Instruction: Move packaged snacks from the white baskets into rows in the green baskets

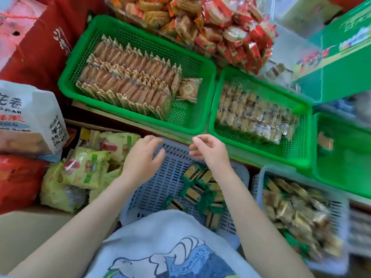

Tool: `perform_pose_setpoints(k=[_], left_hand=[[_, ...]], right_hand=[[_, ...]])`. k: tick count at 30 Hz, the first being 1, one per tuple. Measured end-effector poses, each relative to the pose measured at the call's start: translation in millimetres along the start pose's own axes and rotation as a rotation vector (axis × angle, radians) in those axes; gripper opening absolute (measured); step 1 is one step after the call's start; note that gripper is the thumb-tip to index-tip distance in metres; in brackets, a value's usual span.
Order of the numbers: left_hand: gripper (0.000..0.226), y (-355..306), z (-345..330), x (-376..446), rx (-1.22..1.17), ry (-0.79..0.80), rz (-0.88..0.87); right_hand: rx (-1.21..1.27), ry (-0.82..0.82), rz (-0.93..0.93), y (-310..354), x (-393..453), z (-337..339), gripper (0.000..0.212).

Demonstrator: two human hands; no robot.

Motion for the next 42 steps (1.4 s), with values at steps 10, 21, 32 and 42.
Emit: perform_pose_setpoints(k=[10, 21, 32, 42], left_hand=[[0.032, 4, -137, -77, -0.195, 0.623, 0.457], [0.034, 6, -185, -116, -0.267, 0.582, 0.6], [0.046, -19, -207, -133, -0.446, 0.648, 0.68], [0.039, 6, -194, -132, -0.685, 0.504, 0.854]], right_hand=[[-0.134, -0.173, -0.574, -246, -27, 71, 0.034], [-0.347, -0.194, -0.586, -365, -8, 45, 0.109], [0.143, 0.053, -0.497, -295, -53, 46, 0.052], [0.048, 0.012, -0.429, -280, -48, 42, 0.033]])
Point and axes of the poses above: each hand's wrist, its own x-axis towards the middle knuckle, its own z-axis out of the back of the hand, y = z × x, the point moved 4 cm from there along x, towards the middle knuckle, and after that the axes turned 8 degrees about -y, right-handed, at the moved point
